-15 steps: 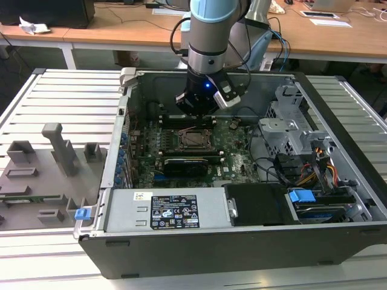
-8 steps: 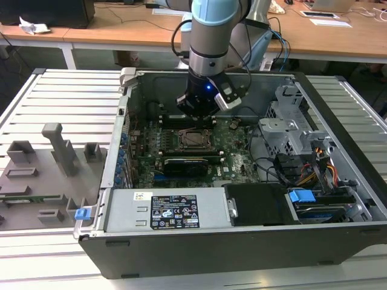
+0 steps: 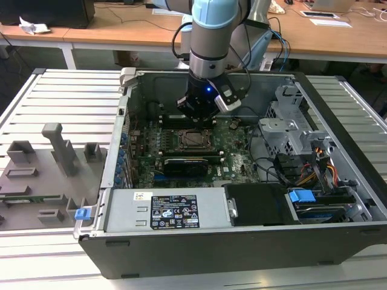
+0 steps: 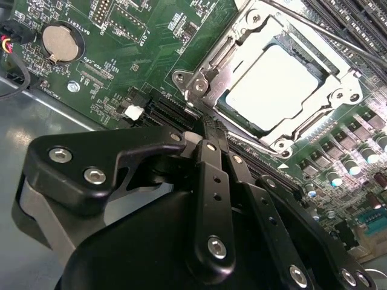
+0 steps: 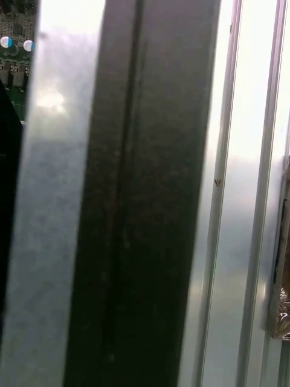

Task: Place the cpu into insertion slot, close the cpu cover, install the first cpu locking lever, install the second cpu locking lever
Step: 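Install the first cpu locking lever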

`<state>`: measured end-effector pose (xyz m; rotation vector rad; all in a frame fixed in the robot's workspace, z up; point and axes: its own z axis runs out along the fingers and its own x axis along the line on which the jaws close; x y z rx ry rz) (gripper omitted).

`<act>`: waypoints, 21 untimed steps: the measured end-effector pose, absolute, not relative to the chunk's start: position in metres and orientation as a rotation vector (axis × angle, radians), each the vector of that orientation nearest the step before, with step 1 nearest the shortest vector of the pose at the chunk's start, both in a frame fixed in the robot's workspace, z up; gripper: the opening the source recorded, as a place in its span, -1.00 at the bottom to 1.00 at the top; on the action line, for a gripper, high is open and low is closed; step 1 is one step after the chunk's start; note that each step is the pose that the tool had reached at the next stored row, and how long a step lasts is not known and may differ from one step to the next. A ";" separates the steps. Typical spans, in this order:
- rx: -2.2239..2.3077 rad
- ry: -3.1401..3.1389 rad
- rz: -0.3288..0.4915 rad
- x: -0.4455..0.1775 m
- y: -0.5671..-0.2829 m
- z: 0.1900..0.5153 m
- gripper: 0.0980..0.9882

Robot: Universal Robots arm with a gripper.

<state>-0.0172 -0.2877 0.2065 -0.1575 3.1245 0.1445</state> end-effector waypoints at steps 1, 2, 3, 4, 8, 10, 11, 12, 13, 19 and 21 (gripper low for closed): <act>-0.157 3.125 0.143 -0.017 -0.287 0.206 -0.98; -0.157 3.125 0.142 -0.017 -0.287 0.206 -0.98; -0.157 3.125 0.140 -0.017 -0.287 0.205 -0.98; -0.157 3.125 0.137 -0.017 -0.287 0.205 -0.98; -0.157 3.126 0.126 -0.017 -0.286 0.204 -0.98; -0.158 3.126 0.122 -0.017 -0.286 0.204 -0.98; -0.158 3.126 0.122 -0.017 -0.286 0.204 -0.98; -0.158 3.126 0.122 -0.017 -0.286 0.204 -0.98; -0.158 3.126 0.122 -0.017 -0.286 0.204 -0.98; -0.158 3.126 0.120 -0.017 -0.285 0.205 -0.98; -0.158 3.127 0.110 -0.017 -0.285 0.205 -0.98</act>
